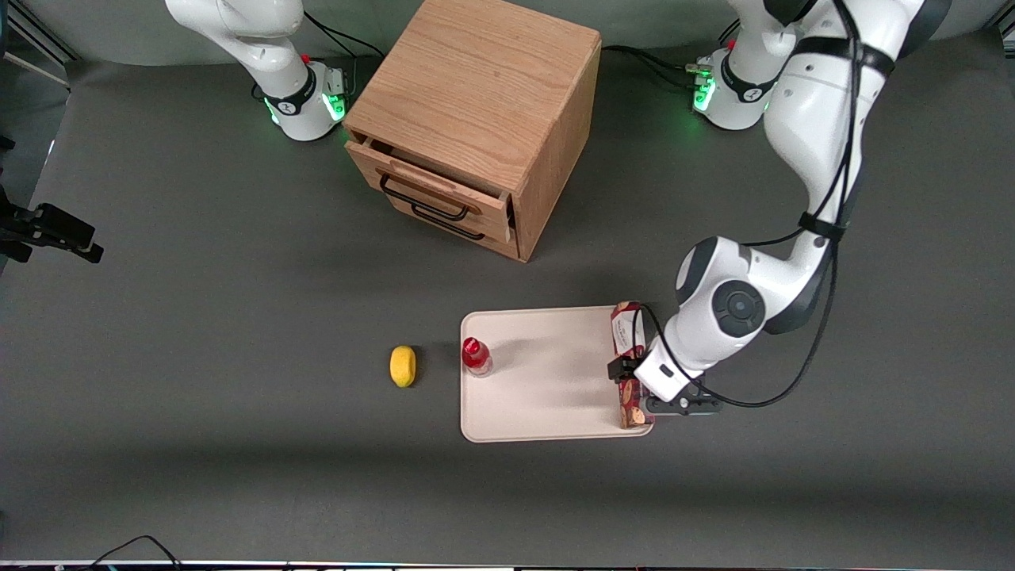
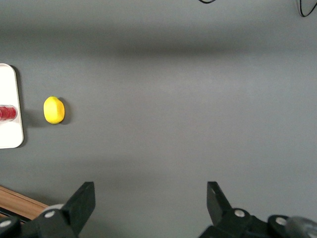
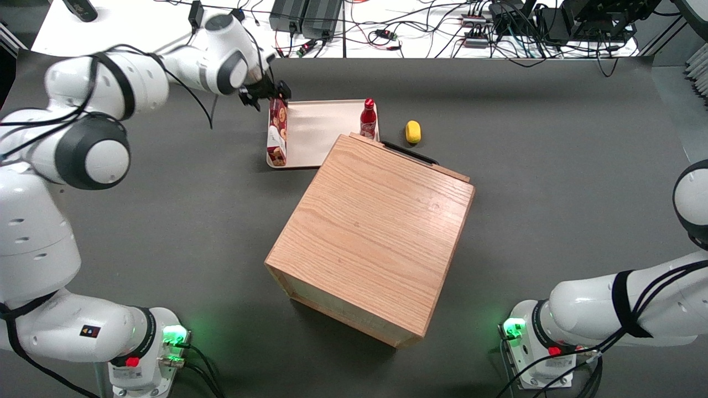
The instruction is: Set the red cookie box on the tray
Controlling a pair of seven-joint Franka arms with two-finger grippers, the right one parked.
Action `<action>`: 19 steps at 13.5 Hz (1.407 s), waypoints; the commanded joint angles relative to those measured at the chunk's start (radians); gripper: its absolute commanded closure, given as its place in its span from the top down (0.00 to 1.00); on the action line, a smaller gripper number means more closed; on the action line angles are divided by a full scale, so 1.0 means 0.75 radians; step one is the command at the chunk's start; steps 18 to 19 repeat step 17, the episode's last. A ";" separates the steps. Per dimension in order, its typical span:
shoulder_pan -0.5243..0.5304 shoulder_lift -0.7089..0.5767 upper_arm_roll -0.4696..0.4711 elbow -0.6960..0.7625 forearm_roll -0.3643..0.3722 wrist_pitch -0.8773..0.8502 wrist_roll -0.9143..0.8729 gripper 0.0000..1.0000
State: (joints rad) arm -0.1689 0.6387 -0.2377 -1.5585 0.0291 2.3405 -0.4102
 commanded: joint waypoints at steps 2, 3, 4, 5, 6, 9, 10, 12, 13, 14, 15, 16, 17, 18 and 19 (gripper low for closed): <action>0.110 -0.315 0.008 -0.078 0.018 -0.287 0.038 1.00; 0.145 -0.395 0.010 -0.078 0.018 -0.397 0.040 1.00; 0.182 -0.466 0.010 -0.078 0.020 -0.500 0.062 1.00; 0.217 -0.532 0.012 -0.080 0.020 -0.600 0.133 1.00; 0.249 -0.591 0.032 -0.080 0.020 -0.696 0.251 1.00; 0.303 -0.765 0.131 -0.119 0.016 -0.846 0.467 1.00; 0.315 -0.814 0.155 -0.135 0.008 -0.873 0.524 1.00; 0.319 -0.886 0.196 -0.139 0.006 -0.952 0.569 1.00; 0.319 -0.915 0.206 -0.139 0.006 -0.979 0.576 1.00; 0.319 -0.941 0.211 -0.139 0.002 -1.006 0.586 1.00; 0.325 -0.956 0.213 -0.137 0.000 -1.016 0.606 1.00; 0.327 -0.960 0.217 -0.135 -0.006 -1.018 0.627 1.00; 0.328 -0.960 0.225 -0.135 -0.008 -1.016 0.639 1.00; 0.328 -0.960 0.225 -0.135 -0.008 -1.016 0.639 1.00; 0.328 -0.960 0.225 -0.135 -0.008 -1.016 0.639 1.00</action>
